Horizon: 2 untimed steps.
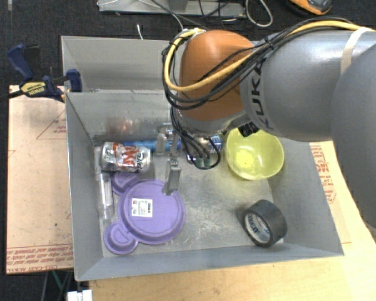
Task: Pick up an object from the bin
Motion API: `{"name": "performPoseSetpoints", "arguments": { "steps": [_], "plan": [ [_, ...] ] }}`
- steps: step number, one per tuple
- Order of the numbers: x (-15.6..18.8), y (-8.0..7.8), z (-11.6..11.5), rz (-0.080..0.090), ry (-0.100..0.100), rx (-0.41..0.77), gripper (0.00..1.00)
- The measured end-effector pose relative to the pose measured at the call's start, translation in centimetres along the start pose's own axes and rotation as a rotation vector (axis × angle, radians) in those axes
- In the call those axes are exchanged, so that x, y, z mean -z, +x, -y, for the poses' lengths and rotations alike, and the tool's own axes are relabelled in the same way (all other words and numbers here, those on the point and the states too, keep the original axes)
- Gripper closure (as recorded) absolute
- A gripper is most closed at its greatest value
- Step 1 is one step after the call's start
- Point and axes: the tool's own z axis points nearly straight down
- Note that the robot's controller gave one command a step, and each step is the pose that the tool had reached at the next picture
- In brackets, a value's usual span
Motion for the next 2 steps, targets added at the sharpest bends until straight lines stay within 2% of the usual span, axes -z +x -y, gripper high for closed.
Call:
{"name": "performPoseSetpoints", "arguments": {
  "steps": [1,2],
  "plan": [
    [0.0,0.0,0.0,0.000,0.000,0.000,0.00],
    [-2.1,0.5,-3.0,0.009,0.001,0.016,0.00]
  ]
}}
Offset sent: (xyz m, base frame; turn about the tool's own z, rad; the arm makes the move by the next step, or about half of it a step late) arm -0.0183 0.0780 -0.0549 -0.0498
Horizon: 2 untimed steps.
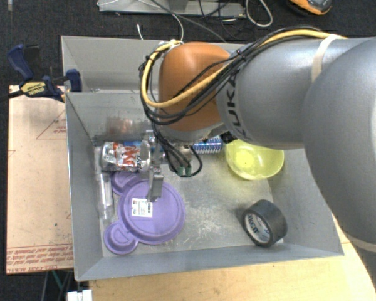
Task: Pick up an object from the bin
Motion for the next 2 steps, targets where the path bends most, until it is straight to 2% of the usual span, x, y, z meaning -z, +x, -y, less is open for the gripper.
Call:
{"name": "performPoseSetpoints", "arguments": {
  "steps": [1,2],
  "plan": [
    [-1.7,0.1,-3.0,-0.009,-0.003,0.008,0.00],
    [-4.6,2.4,-6.9,-0.005,-0.004,0.197,0.00]
  ]
}}
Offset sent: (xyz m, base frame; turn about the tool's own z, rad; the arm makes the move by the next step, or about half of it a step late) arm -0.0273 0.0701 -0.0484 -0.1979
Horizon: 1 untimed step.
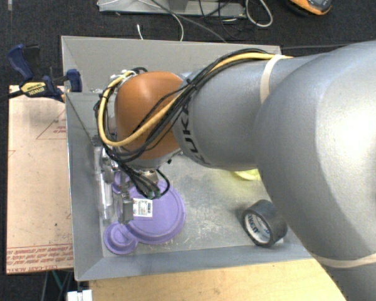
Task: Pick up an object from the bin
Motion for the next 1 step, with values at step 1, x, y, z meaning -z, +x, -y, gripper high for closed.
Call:
{"name": "performPoseSetpoints", "arguments": {
  "steps": [1],
  "plan": [
    [-4.60,-0.20,1.56,-0.003,0.001,-0.076,0.00]
  ]
}}
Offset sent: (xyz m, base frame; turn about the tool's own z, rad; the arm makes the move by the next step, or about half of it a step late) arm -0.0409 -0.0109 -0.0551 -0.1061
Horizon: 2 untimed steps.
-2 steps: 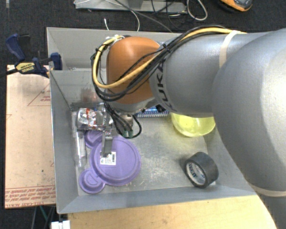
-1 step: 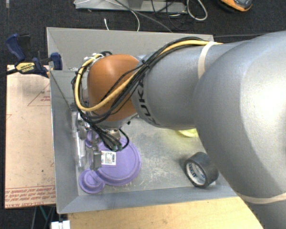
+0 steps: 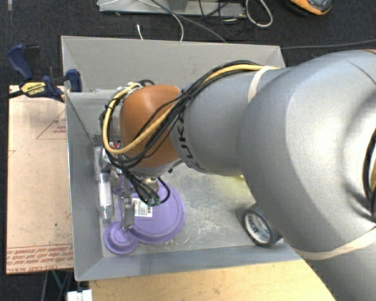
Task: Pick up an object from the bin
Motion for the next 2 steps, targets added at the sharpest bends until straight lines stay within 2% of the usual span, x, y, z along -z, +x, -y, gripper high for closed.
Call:
{"name": "performPoseSetpoints", "arguments": {
  "steps": [1,2],
  "plan": [
    [-0.8,4.2,-0.2,0.003,0.008,0.169,0.00],
    [-1.7,0.4,0.1,0.002,0.002,0.189,0.00]
  ]
}}
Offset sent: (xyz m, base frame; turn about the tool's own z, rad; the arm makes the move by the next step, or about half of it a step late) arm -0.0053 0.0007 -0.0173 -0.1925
